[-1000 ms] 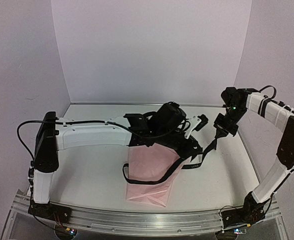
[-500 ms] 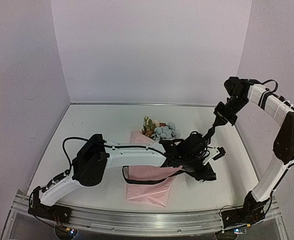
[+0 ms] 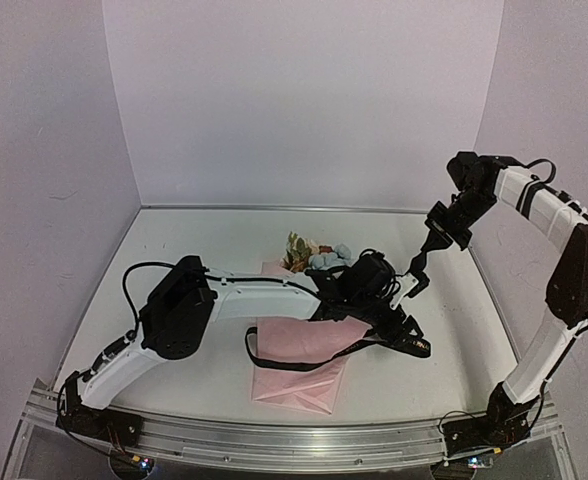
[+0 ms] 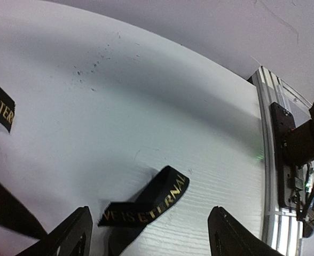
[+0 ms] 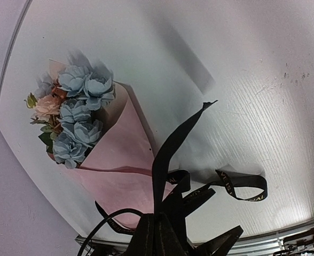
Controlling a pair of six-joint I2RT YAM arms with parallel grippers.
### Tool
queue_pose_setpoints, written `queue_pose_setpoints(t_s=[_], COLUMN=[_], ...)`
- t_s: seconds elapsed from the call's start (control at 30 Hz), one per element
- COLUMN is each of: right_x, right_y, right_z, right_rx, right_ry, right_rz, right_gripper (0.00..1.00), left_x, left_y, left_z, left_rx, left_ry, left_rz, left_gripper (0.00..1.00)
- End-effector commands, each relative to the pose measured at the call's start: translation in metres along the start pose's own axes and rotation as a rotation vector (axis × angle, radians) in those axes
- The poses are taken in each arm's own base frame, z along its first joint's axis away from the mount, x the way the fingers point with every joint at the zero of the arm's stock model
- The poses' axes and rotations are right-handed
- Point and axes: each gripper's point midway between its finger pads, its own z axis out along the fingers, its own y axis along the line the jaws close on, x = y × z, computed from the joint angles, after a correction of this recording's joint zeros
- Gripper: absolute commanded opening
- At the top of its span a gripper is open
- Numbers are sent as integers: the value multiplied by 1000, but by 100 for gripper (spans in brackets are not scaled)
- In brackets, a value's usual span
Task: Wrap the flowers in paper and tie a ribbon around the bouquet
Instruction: Place the left side of the ribbon on the folded bouquet, then place the right side of the ribbon on the folded bouquet.
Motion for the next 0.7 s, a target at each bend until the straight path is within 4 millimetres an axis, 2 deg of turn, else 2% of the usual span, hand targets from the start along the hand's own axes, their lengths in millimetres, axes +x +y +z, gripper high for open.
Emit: queue_pose_setpoints(t_s=[0.0,0.07,0.13,0.2,0.23,0.27,0.3,0.33,0.37,0.43,0.5,0.57,0.67], right_x=[12,19,25,35,40,46,54,62,71,93,118,139,165], right_y=[14,19,26,41,46,54,61,68,76,90,102,109,115], right_z=[-16,-17,-20,-23,-26,-28,-32,-35,-38,-44,-49,-55,-63], right_rx=[-42,-46,-67,-121,-143,-166,-193,-222,-257,-322,-381,-434,-504], right_ry=[-13,-16,-17,-19,-21,-22,-20,-15,-4,32,83,138,211], right_rz=[-104,-168,-227,-300,-336,-380,-428,-465,-505,-579,-653,-706,-757], right_gripper=[0,0,0,0,0,0,0,0,0,0,0,0,0], left_x=[-87,-87,-82,-64,-64,-51,-29,-18,8,43,80,106,135], left_y=[-41,-40,-35,-22,-18,-7,8,13,22,27,29,30,33], left_z=[-75,-95,-118,-143,-163,-179,-187,-204,-211,-232,-240,-248,-252], left_rx=[54,47,21,-33,-57,-97,-143,-178,-223,-288,-316,-341,-369], left_ry=[-207,-215,-216,-197,-210,-199,-168,-163,-124,-66,12,77,166], left_rz=[35,17,-11,-59,-78,-114,-151,-170,-197,-223,-246,-262,-262], left_gripper=[82,89,88,85,82,78,72,67,62,57,56,58,62])
